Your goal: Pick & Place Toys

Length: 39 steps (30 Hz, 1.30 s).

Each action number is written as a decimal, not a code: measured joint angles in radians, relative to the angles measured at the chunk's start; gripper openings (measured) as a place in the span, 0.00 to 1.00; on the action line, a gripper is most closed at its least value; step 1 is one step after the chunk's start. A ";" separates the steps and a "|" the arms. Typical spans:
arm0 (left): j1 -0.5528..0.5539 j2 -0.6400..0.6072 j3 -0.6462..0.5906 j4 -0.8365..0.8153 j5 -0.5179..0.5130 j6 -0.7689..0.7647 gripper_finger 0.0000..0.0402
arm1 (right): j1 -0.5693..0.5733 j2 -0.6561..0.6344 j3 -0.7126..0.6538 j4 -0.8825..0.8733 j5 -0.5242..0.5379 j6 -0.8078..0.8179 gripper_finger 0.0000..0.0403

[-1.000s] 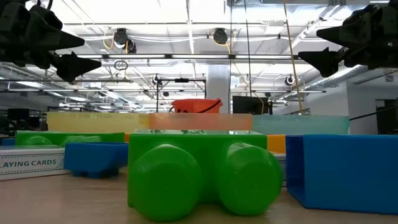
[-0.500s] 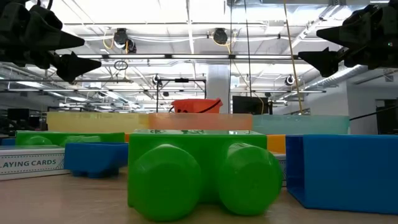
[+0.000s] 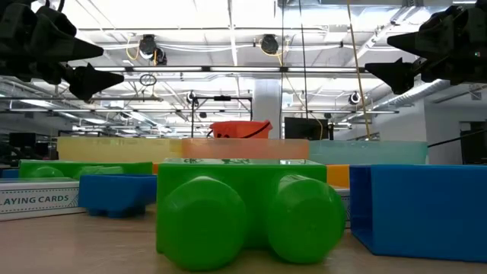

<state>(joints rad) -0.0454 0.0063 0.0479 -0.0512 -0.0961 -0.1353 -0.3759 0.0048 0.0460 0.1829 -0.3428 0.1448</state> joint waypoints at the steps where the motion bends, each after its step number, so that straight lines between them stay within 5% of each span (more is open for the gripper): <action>1: 0.000 0.000 0.000 0.000 0.000 0.000 0.98 | 0.000 0.000 0.000 0.000 0.000 0.000 0.91; 28: 0.000 0.000 0.000 0.000 0.000 0.000 0.98 | 0.000 0.004 0.000 0.066 0.028 -0.005 0.91; 34: 0.000 0.000 0.000 0.000 0.000 0.000 0.98 | 0.008 0.005 0.000 0.275 0.016 0.424 0.91; 39: 0.000 0.000 0.000 0.000 0.000 0.000 0.98 | 0.008 0.005 0.000 0.377 0.077 0.498 0.91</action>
<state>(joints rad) -0.0452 0.0063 0.0479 -0.0509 -0.0963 -0.1353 -0.3683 0.0093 0.0460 0.5603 -0.2657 0.6430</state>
